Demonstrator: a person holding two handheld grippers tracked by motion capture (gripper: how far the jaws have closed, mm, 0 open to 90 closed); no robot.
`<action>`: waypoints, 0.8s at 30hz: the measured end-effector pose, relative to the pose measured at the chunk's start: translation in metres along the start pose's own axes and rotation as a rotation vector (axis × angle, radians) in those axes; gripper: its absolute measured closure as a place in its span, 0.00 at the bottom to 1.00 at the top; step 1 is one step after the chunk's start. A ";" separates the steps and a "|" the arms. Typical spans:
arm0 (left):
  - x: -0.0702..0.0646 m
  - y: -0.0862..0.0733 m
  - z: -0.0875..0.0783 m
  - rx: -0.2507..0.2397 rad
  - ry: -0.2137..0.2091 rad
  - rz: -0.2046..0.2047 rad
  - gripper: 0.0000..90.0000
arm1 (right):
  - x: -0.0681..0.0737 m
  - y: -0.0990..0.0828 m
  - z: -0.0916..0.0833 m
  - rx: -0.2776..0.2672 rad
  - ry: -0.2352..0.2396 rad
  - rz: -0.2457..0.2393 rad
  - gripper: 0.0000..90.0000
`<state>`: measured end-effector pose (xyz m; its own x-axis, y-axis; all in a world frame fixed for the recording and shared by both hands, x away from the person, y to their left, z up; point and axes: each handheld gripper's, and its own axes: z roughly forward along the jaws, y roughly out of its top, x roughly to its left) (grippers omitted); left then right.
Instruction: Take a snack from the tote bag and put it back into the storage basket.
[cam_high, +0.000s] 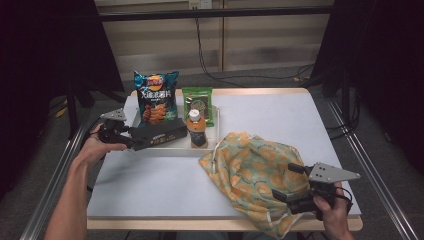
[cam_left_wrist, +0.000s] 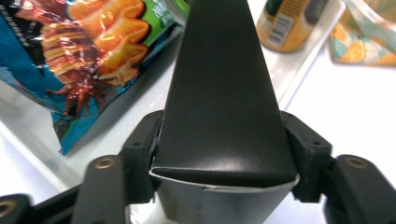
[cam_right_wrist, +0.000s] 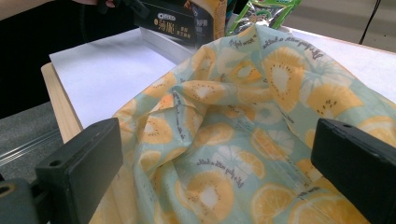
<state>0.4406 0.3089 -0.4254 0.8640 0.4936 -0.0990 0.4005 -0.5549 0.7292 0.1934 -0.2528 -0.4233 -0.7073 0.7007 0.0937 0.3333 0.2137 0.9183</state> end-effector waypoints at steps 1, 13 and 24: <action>0.000 0.000 -0.001 -0.002 0.008 -0.001 0.39 | 0.000 0.000 0.000 0.001 0.002 0.001 0.02; 0.005 0.001 0.003 -0.027 0.047 -0.026 0.37 | 0.001 0.000 0.001 0.007 0.008 -0.001 0.02; 0.010 -0.002 0.009 -0.026 0.078 -0.050 0.32 | 0.001 -0.001 0.002 0.010 0.012 0.003 0.02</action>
<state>0.4509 0.3089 -0.4337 0.8162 0.5716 -0.0838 0.4341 -0.5112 0.7418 0.1940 -0.2512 -0.4248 -0.7136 0.6933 0.1007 0.3417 0.2189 0.9140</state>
